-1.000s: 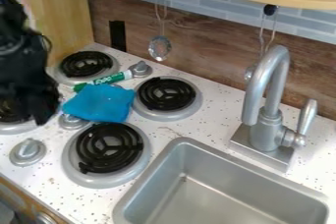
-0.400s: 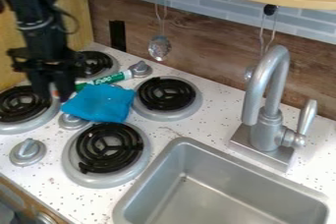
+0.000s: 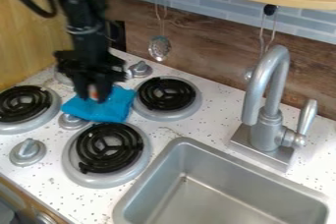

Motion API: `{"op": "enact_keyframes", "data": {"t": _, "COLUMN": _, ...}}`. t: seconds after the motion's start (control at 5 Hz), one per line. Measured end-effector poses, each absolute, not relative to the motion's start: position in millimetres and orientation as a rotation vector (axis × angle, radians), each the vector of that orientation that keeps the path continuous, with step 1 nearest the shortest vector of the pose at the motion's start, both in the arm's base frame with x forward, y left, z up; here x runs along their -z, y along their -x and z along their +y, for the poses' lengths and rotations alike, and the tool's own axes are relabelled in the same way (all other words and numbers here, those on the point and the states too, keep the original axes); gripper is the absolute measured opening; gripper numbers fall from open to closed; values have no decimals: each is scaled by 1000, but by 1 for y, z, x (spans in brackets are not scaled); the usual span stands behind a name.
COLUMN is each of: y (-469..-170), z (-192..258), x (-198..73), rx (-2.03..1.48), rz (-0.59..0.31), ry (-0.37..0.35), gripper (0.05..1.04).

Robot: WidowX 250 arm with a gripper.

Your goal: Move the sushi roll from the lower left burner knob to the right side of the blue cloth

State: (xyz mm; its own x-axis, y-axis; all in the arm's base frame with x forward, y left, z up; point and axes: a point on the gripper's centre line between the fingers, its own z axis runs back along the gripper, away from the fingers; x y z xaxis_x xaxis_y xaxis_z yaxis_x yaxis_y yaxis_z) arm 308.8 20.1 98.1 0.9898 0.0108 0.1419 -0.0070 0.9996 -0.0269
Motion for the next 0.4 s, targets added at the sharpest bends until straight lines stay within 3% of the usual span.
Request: {"op": "enact_keyframes", "data": {"t": 0.4, "y": -324, "z": -29, "x": -72, "rx": 89, "rz": -109, "ry": 45, "gripper": 443}}
